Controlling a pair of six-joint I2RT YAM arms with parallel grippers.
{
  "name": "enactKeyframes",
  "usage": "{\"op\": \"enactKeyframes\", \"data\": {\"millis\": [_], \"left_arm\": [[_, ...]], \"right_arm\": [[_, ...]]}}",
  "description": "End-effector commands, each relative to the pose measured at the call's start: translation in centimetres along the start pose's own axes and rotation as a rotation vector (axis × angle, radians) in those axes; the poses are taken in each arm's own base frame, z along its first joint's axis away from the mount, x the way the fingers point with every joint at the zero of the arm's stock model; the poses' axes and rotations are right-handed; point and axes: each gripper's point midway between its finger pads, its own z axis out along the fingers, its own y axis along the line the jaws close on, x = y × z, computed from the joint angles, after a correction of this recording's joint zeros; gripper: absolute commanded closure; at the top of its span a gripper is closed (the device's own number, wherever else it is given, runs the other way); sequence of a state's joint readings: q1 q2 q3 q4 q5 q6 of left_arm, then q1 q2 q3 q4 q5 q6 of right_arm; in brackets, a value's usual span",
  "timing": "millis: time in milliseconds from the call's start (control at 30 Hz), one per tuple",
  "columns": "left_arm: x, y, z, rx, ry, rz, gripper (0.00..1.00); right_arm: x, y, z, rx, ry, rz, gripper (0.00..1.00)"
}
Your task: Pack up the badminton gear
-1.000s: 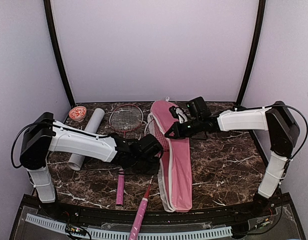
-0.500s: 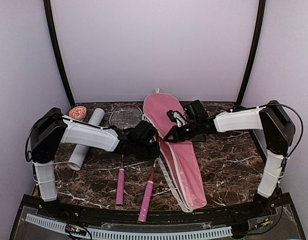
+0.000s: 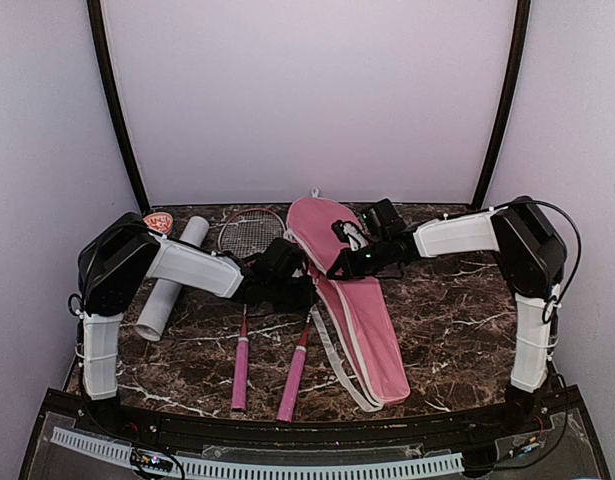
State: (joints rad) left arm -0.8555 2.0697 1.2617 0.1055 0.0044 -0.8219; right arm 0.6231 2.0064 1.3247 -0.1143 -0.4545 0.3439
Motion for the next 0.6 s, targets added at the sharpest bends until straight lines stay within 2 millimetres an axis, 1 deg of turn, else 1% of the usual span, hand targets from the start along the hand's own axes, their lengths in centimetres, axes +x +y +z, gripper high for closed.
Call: {"op": "enactKeyframes", "data": {"millis": [0,33,100,200,267,333,400,433,533,567], "left_arm": [[-2.6,-2.2,-0.3,0.083,-0.066,0.023,0.85],[-2.6,-2.2,-0.4,0.08,-0.065,0.03,0.81],[-2.6,-2.3,-0.6,0.075,-0.056,0.039,0.71],[-2.4,-2.0,-1.3,0.046,-0.03,0.047,0.61],[-2.0,-1.6,-2.1,0.023,-0.012,0.053,0.56],[-1.7,-1.1,-3.6,-0.003,0.004,0.054,0.52],[-1.0,-0.4,-5.0,-0.028,0.028,0.057,0.51],[-0.5,-0.1,-5.7,-0.025,0.041,0.058,0.51],[1.4,0.8,-7.4,-0.016,0.092,0.064,0.49],[2.2,1.2,-8.0,-0.02,0.113,0.068,0.48]], "right_arm": [[-1.0,-0.2,0.1,-0.011,-0.01,-0.013,0.93],[-1.0,-0.1,-0.1,-0.008,-0.01,-0.012,0.88],[-1.2,0.1,-0.8,-0.002,-0.018,-0.015,0.81],[-1.7,0.8,-2.6,0.022,-0.038,-0.028,0.67],[-1.8,1.2,-4.0,0.044,-0.045,-0.033,0.64],[-1.1,1.4,-5.3,0.063,-0.034,-0.031,0.64],[0.3,1.6,-6.3,0.076,-0.009,-0.026,0.64],[1.3,1.7,-6.6,0.083,0.011,-0.031,0.64],[4.4,2.5,-7.0,0.099,0.077,-0.05,0.64],[6.3,2.8,-6.7,0.114,0.123,-0.06,0.63]]}}
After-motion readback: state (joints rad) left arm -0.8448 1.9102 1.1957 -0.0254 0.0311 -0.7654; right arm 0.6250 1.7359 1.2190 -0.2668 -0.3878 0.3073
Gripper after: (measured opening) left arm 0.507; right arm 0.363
